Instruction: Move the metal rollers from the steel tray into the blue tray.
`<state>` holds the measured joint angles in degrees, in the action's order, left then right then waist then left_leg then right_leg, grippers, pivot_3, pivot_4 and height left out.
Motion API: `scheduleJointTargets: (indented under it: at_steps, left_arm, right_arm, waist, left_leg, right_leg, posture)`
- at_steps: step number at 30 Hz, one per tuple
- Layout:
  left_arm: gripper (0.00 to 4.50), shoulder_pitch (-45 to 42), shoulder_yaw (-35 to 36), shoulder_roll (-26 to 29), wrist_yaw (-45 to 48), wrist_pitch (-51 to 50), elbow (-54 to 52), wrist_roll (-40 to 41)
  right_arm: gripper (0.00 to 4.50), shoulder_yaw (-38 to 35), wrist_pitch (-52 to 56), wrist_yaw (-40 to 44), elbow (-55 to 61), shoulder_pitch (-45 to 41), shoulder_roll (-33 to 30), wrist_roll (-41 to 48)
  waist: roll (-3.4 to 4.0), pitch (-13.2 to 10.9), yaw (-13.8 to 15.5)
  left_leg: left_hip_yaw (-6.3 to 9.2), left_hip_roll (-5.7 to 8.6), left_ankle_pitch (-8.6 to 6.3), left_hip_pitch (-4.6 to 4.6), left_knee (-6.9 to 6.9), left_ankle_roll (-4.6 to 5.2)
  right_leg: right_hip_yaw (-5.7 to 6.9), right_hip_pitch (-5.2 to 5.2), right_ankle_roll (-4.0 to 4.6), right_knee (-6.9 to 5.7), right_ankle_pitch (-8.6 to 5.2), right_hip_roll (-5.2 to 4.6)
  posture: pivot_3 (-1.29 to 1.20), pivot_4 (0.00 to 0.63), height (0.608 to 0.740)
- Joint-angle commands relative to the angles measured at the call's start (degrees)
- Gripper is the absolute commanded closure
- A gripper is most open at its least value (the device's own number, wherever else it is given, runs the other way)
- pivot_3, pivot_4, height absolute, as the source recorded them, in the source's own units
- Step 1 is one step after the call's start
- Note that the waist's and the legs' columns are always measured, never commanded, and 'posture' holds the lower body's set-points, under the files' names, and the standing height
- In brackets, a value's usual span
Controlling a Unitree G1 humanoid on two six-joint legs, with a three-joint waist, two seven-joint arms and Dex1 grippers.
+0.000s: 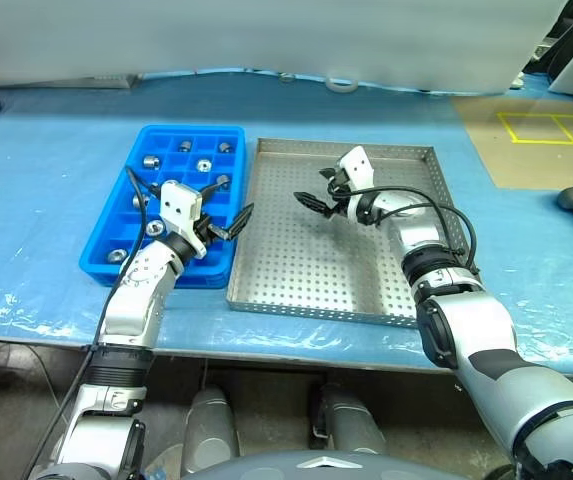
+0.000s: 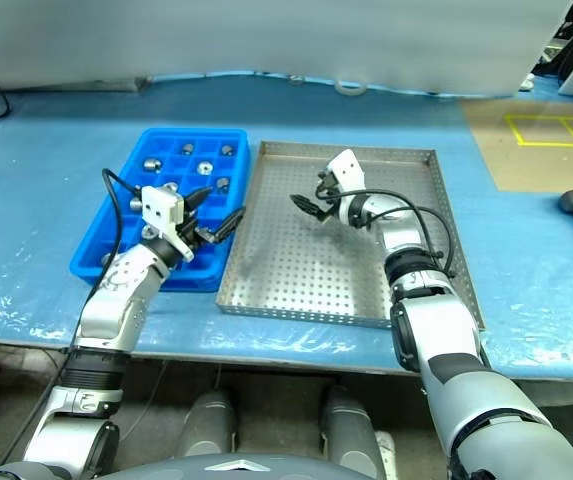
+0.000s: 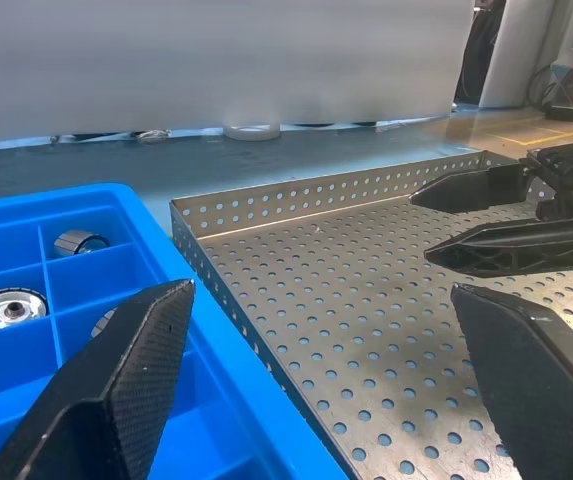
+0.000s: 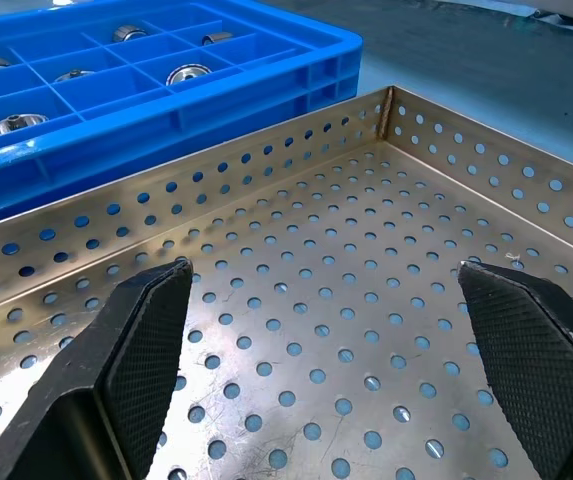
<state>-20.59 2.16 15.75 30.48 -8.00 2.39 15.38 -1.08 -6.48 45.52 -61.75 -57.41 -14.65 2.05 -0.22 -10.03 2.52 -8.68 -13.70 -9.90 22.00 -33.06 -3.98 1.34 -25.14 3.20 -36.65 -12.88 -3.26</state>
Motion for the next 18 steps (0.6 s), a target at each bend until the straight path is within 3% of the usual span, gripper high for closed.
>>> scheduleJointTargets:
  at_steps: [1, 6, 7, 10, 11, 17, 18]
  left_arm:
    - [0.0, -0.63, -0.04, 0.13, 0.38, 0.88, -0.38, -0.09]
    - [0.0, -0.73, -0.33, 0.06, 0.56, 1.09, 0.3, -0.53]
    - [0.0, -0.76, -0.23, -0.06, 0.8, 1.21, 0.33, -0.22]
    - [0.6, -1.11, 0.03, -0.41, 0.89, 0.92, 0.13, 0.44]
    - [0.91, -1.29, -0.03, -0.38, 0.52, 0.99, 0.31, -0.01]
    - [0.91, -1.41, 0.25, -0.85, 0.69, 1.2, 0.92, 0.54]
    - [0.52, -1.16, 0.3, -0.94, 0.96, 1.12, 0.59, 0.91]
  right_arm:
    - [0.04, -0.84, -0.46, 0.15, 1.93, -0.45, -0.98, 0.89]
    - [0.04, -0.51, -0.64, 0.8, 2.53, 0.19, -1.17, 0.85]
    - [0.21, -0.58, -0.7, 0.69, 2.66, 0.31, -1.17, 0.9]
    - [0.88, -0.63, -0.89, -0.28, 2.65, 0.28, -1.25, 0.64]
    - [0.91, -0.61, -0.79, -0.47, 2.56, 0.19, -1.27, 0.57]
    - [0.91, -0.87, -0.73, -0.28, 2.48, -0.13, -1.09, 1.12]
    - [0.53, -0.87, -0.37, 0.44, 2.72, -0.03, -1.01, 1.39]
  waist:
    - [0.0, 0.0, 0.01]
    - [0.0, 0.0, -0.05]
    - [0.0, 0.0, -0.06]
    - [0.0, 0.0, -0.03]
    - [0.0, 0.0, -0.04]
    - [0.0, 0.0, -0.04]
    - [0.0, 0.0, -0.05]
  left_leg:
    - [0.0, 0.0, 0.0, 0.0, 0.0, 0.0]
    - [0.0, 0.0, 0.0, 0.0, 0.0, 0.0]
    - [-0.01, 0.0, 0.0, 0.0, 0.0, 0.0]
    - [-0.01, 0.0, 0.0, 0.0, 0.0, 0.01]
    - [-0.01, 0.0, 0.0, 0.0, 0.0, 0.01]
    - [-0.01, 0.0, 0.0, 0.0, 0.0, 0.01]
    - [-0.01, 0.0, -0.01, 0.0, 0.0, 0.01]
  right_leg:
    - [0.0, 0.0, 0.0, 0.0, 0.0, 0.0]
    - [0.0, 0.0, 0.0, 0.0, 0.0, 0.0]
    - [0.0, 0.0, 0.0, 0.0, 0.0, 0.0]
    - [0.0, 0.0, 0.0, 0.01, 0.0, 0.0]
    - [0.0, 0.0, 0.0, 0.01, 0.0, 0.0]
    - [-0.01, 0.0, 0.0, 0.0, 0.0, 0.0]
    - [-0.01, 0.0, 0.0, 0.01, 0.0, 0.0]
  posture:
    - [-0.07, 0.15, 0.74]
    - [-0.07, 0.15, 0.74]
    - [-0.07, 0.15, 0.74]
    - [-0.07, 0.15, 0.74]
    - [-0.07, 0.15, 0.74]
    - [-0.07, 0.15, 0.74]
    - [-0.08, 0.15, 0.74]
